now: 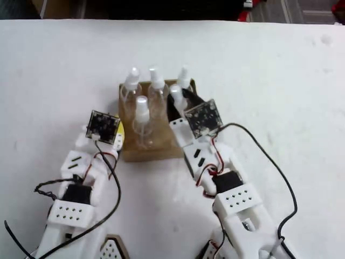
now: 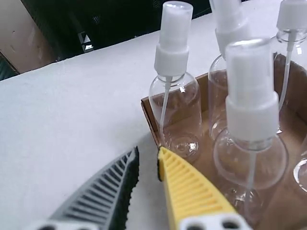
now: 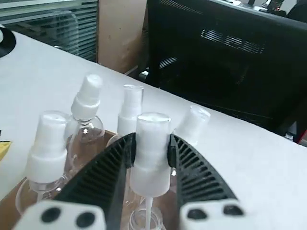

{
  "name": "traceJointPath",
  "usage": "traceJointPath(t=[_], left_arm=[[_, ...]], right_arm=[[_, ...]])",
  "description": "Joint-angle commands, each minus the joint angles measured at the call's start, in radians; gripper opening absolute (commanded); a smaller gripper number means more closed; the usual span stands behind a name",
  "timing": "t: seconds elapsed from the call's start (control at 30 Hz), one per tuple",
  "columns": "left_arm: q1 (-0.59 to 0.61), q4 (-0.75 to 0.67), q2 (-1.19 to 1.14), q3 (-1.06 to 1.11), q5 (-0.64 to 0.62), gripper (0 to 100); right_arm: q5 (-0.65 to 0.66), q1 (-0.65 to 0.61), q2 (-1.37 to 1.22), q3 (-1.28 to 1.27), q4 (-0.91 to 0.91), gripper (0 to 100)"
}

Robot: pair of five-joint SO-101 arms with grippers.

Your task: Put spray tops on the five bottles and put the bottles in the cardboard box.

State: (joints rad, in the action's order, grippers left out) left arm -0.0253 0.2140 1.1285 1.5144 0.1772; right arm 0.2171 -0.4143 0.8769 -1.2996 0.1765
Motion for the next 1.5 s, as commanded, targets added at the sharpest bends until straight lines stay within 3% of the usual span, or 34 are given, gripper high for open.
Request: traceJointPath(t=[0.0,1.27,1.47], left_arm=[[-0.007,-0.025,-0.002,-0.014,0.011,7],[-0.007,-0.026,-0.002,-0.014,0.011,7],[-0.007,-0.026,-0.002,-0.014,0.011,7]], right_arm=[[-0.008,0.028,-0.001,-0.055,0.125,1.5],[0.002,0.025,0.001,-0.189,0.159,1.7],[-0.005,0.025,0.087,-0.209,0.127,21.4]])
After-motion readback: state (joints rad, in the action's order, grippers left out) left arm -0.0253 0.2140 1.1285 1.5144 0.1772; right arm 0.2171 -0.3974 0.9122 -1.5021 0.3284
